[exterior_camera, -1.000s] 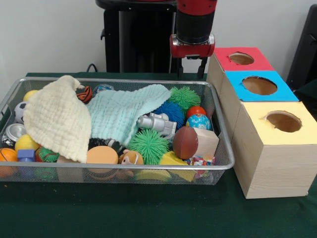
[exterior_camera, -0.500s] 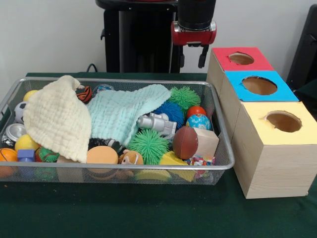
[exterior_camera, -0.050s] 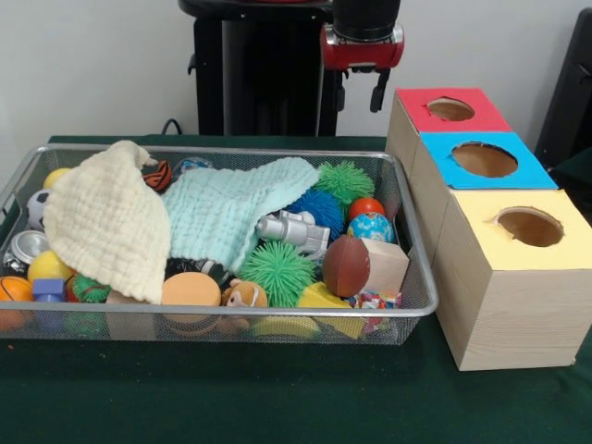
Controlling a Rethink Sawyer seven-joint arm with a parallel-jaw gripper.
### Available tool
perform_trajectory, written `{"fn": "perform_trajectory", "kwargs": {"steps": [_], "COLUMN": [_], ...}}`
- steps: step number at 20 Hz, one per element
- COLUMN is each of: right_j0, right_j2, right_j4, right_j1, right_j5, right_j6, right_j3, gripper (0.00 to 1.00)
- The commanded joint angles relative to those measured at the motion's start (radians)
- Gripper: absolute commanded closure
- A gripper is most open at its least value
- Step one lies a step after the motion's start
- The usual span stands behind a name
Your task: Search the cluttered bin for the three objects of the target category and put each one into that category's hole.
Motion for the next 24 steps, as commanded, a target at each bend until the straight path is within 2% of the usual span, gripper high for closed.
{"fn": "perform_trajectory", "kwargs": {"steps": [1, 9, 11, 14, 16, 21, 22, 24], "right_j0": [-0.044, -0.055, -0.053, -0.046, -0.056, -0.141, -0.143, -0.168], "right_j2": [0.067, 0.086, 0.082, 0.069, 0.069, 0.095, 0.076, 0.089], "right_j4": [-0.042, -0.031, -0.025, -0.009, -0.001, 0.009, 0.0, -0.03], "right_j1": [0.041, 0.042, -0.004, -0.112, -0.152, -0.221, -0.235, -0.255], "right_j5": [-0.114, -0.133, -0.109, -0.029, -0.012, -0.027, -0.038, -0.082], "right_j6": [0.102, 0.109, 0.109, 0.101, 0.097, 0.068, 0.074, 0.056], "right_j3": [0.006, 0.02, 0.038, 0.075, 0.103, 0.192, 0.198, 0.216], "gripper": [0.0, 0.0, 0.0, 0.0, 0.0, 0.0, 0.0, 0.0]}}
